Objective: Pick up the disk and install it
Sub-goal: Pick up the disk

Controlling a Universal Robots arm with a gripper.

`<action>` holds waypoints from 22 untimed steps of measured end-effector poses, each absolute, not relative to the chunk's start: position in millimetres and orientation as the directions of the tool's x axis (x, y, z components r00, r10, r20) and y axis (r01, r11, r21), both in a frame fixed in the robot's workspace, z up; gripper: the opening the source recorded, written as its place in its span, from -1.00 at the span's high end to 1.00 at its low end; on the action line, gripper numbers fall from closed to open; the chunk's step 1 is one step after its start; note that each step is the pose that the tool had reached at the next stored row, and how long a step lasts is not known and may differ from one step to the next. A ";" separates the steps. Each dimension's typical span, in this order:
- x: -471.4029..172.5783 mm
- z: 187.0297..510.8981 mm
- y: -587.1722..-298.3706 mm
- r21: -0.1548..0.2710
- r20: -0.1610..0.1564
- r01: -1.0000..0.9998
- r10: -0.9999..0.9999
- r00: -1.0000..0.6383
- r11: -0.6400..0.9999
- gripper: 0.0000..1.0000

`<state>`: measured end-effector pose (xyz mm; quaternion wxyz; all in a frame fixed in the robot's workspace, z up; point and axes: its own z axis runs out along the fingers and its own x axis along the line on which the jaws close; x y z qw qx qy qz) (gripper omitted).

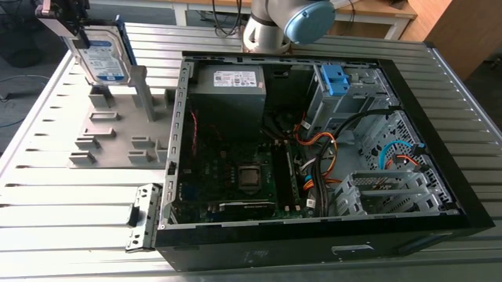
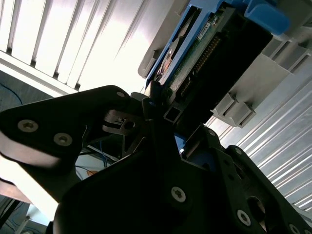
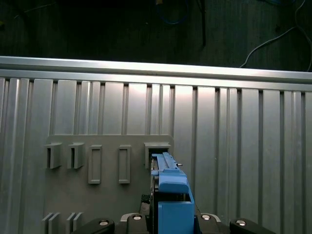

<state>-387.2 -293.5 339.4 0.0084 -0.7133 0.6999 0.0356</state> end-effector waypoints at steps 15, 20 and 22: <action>-387.2 345.7 -293.5 0.038 -0.063 -0.999 -0.998 0.018 -0.020 0.27; -387.2 347.8 -293.5 0.038 -0.062 -0.999 -0.998 0.018 -0.020 0.27; -387.2 348.6 -293.5 0.038 -0.062 -0.999 -0.998 0.018 -0.020 0.27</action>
